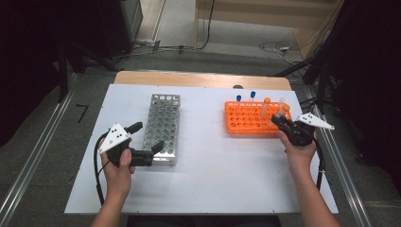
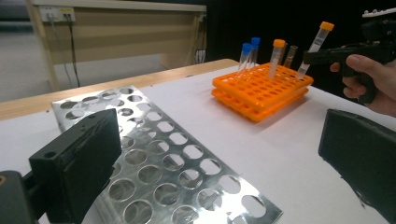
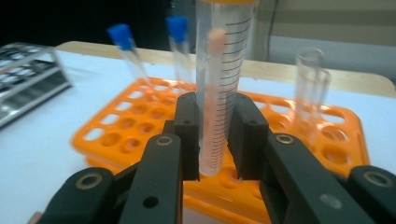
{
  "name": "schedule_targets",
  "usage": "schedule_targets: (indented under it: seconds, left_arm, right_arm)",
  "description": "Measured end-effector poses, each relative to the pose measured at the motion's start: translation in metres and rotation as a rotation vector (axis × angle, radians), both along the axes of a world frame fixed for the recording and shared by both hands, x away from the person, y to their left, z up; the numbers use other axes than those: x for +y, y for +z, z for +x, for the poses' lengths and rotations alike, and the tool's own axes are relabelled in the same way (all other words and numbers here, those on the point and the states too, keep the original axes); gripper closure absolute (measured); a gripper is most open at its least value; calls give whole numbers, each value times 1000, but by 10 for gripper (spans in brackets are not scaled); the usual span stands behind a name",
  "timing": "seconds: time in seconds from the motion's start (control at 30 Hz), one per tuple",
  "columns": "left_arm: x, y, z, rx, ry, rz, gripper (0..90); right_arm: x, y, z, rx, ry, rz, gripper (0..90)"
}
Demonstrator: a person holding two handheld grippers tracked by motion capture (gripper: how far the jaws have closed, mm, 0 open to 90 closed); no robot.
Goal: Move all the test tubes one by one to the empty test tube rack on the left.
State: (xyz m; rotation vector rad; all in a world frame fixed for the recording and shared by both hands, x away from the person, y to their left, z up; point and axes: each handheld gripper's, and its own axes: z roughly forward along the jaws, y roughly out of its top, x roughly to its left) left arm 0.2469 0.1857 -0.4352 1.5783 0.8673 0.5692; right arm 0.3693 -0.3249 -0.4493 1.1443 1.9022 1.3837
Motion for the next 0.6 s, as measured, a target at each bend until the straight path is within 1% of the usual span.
schedule_targets:
  seconds: [0.07,0.13,0.17,0.2,0.23,0.27,0.3,0.33,0.37,0.4,0.47,0.53,0.57,0.6]
  left_arm:
    - [-6,6,2,-1,-32,1,0]
    - [-11,9,4,1,-52,0,0]
    - [-11,9,4,1,-52,0,0]
    - [-18,12,8,3,-80,1,0]
    - [-18,12,8,3,-80,1,0]
    - [-24,15,11,7,-101,-3,0]
    - [-27,16,13,7,-106,0,0]
    - [-30,17,15,5,-114,-9,0]
    - [-30,17,15,5,-114,-9,0]
    - [-37,19,18,7,-125,-13,0]
    - [-44,21,21,12,-139,-17,0]
    - [-50,22,24,20,-142,-8,7]
    - [-50,22,24,20,-142,-8,20]
    - [-57,21,25,30,-146,-8,24]
  right_arm:
    - [5,7,-4,6,31,-2,723]
    - [10,12,-8,21,61,-2,723]
    - [10,12,-8,21,61,-2,723]
    - [16,16,-12,33,84,-7,724]
    - [19,17,-14,41,94,-7,723]
    - [22,18,-16,48,106,-8,723]
    - [25,19,-18,50,121,-9,723]
    - [28,19,-19,53,134,-8,723]
    - [28,19,-19,53,134,-8,723]
    - [34,21,-23,62,157,-16,724]
    - [40,22,-26,67,183,-22,724]
    - [47,23,-29,74,208,-29,723]
    - [51,24,-32,75,224,-32,723]
    - [54,24,-34,79,239,-32,723]
